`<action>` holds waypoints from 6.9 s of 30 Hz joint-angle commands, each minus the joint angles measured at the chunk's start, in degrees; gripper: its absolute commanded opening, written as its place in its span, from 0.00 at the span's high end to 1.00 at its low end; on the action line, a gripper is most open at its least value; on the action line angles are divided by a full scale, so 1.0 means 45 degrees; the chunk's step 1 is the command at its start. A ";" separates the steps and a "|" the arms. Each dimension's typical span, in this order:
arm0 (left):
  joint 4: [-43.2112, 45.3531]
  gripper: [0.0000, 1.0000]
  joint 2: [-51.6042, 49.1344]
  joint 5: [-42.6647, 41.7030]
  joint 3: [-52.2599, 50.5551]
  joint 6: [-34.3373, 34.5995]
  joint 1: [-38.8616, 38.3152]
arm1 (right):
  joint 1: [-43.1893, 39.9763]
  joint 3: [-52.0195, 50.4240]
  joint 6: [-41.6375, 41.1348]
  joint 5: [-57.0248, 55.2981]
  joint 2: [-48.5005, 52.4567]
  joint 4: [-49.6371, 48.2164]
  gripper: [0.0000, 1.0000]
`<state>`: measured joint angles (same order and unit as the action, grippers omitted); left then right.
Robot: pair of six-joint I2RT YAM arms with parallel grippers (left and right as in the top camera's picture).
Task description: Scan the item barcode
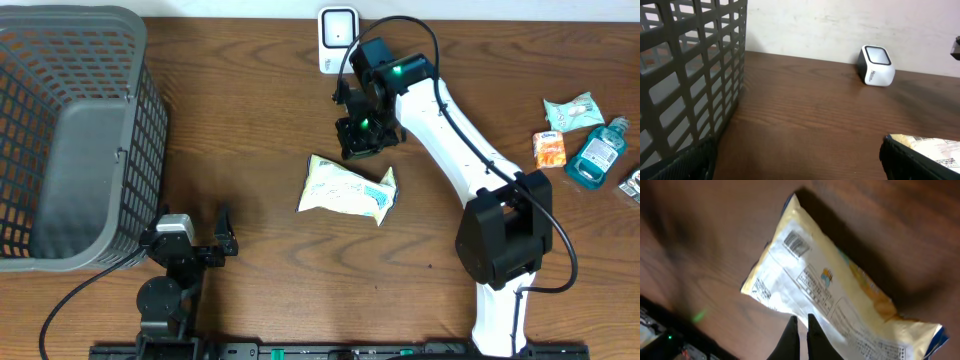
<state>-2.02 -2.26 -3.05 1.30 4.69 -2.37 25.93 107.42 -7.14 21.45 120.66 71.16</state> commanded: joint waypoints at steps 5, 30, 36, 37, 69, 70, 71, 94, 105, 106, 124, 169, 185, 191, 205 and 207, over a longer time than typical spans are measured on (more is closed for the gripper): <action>-0.0389 0.02 0.0034 0.0019 -0.0238 0.0068 -0.0029 | 0.1452 -0.1909 -0.0617 -0.2186 -0.0228 -0.1302 0.91; -0.0389 0.02 0.0034 0.0019 -0.0238 0.0068 -0.0029 | 0.1588 -0.1681 -0.3109 -0.4095 -0.0554 -0.0602 0.20; -0.0389 0.02 0.0034 0.0019 -0.0238 0.0068 -0.0029 | 0.1593 -0.2419 -0.4653 -0.6183 -0.0544 -0.0928 0.93; -0.0389 0.02 0.0034 0.0019 -0.0238 0.0068 -0.0029 | 0.1593 -0.2769 -0.4867 -0.6489 -0.0539 -0.1107 0.99; -0.0389 0.02 0.0034 0.0019 -0.0238 0.0068 -0.0029 | 0.1350 -0.3458 -0.3808 -0.6207 -0.1263 -0.2171 0.60; -0.0389 0.02 0.0034 0.0019 -0.0238 0.0068 -0.0029 | 0.1350 -0.3730 -0.3842 -0.6470 -0.1239 -0.2346 0.69; -0.0389 0.02 0.0034 0.0019 -0.0238 0.0068 -0.0029 | 0.1336 -0.4133 -0.3842 -0.6669 -0.1219 -0.2705 0.74; -0.0389 0.02 0.0034 0.0019 -0.0238 0.0068 -0.0029 | 0.1311 -0.2676 -0.8257 -0.6567 -0.3138 0.0573 0.01; -0.0389 0.02 0.0034 0.0019 -0.0238 0.0068 -0.0029 | 0.1365 -0.5668 -2.1026 -0.8723 -0.4682 0.1700 0.01; -0.0389 0.02 0.0034 0.0019 -0.0238 0.0068 -0.0029 | 0.1365 -0.6552 -2.0142 -0.8801 -0.4658 -0.0024 0.01; -0.0389 0.02 0.0034 0.0019 -0.0238 0.0068 -0.0029 | 0.0563 -1.3474 -1.7641 -1.0151 -0.4643 -0.9734 0.15; -0.0389 0.02 0.0034 0.0019 -0.0238 0.0068 -0.0029 | -0.1394 -0.5226 -0.7927 0.5566 -0.5095 -0.5707 0.98; -0.0389 0.02 0.0034 0.0019 -0.0238 0.0068 -0.0029 | -0.1729 -0.4201 0.2735 0.4410 -0.5294 -0.1394 0.99; -0.0389 0.02 0.0034 0.0019 -0.0238 0.0068 -0.0029 | -0.1909 -0.4201 -0.2875 0.6620 -0.4886 -0.1676 0.99; -0.0389 0.02 0.0034 0.0019 -0.0238 0.0068 -0.0029 | -0.2419 -0.4201 -2.4441 1.2016 0.0185 -2.2265 0.99; -0.0389 0.02 0.0034 0.0019 -0.0238 0.0068 -0.0029 | -0.2433 -0.4065 -2.4489 1.1055 0.0627 -2.4057 0.99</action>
<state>-2.07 -2.39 -3.07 1.34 4.67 -2.37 15.00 87.90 -92.75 69.97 121.27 -30.22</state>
